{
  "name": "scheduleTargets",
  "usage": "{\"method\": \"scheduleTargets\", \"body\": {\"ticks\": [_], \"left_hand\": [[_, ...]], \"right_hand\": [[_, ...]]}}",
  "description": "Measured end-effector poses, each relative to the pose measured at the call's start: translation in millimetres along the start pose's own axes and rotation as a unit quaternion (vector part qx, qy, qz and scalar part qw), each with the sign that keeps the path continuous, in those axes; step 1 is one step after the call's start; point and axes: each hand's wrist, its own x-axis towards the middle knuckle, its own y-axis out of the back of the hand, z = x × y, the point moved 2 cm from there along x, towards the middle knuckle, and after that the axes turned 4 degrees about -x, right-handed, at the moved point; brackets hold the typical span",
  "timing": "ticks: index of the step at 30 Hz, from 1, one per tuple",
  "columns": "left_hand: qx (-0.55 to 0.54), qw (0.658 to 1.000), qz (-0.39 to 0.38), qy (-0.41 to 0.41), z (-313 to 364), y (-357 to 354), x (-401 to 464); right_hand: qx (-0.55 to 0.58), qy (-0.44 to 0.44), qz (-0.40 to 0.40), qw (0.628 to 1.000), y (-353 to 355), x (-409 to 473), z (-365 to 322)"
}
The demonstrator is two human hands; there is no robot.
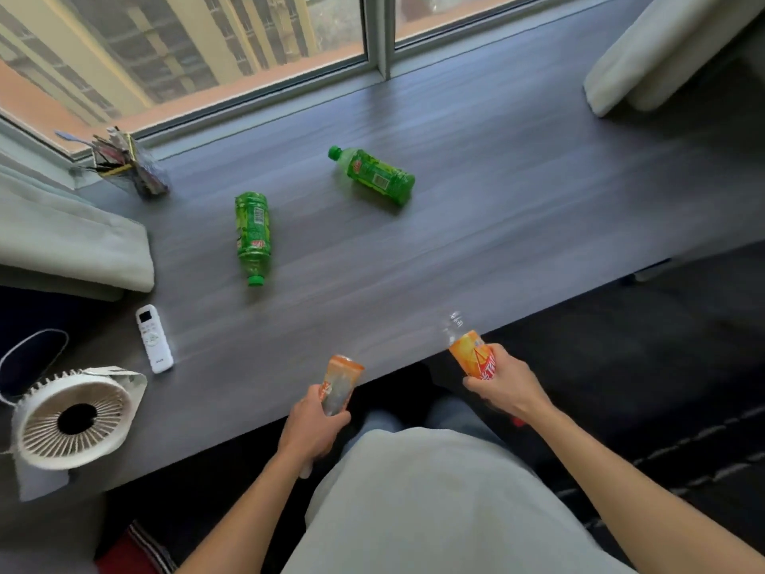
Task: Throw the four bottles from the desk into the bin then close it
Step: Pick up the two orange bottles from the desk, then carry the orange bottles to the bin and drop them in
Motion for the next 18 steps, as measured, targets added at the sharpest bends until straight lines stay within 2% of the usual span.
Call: {"method": "scheduleTargets", "body": {"ticks": [5,10,13,18], "left_hand": [[0.091,0.991,-0.061,-0.079,1.3,-5.8,6.5],[0.165,0.966,-0.103,-0.168,46.2,-33.7,9.7],[0.241,0.931,-0.143,-0.233,92.5,-64.1,2.1],[0.33,0.87,-0.181,-0.318,179.2,-126.6,-18.2]], "right_hand": [[0.08,-0.13,0.04,0.987,-28.2,-60.2,64.2],[0.16,-0.261,0.076,0.949,-82.1,-132.2,128.4],[0.241,-0.323,0.083,0.911,-117.5,-172.5,162.8],[0.38,-0.405,0.109,0.824,-170.0,-222.0,206.2]]}}
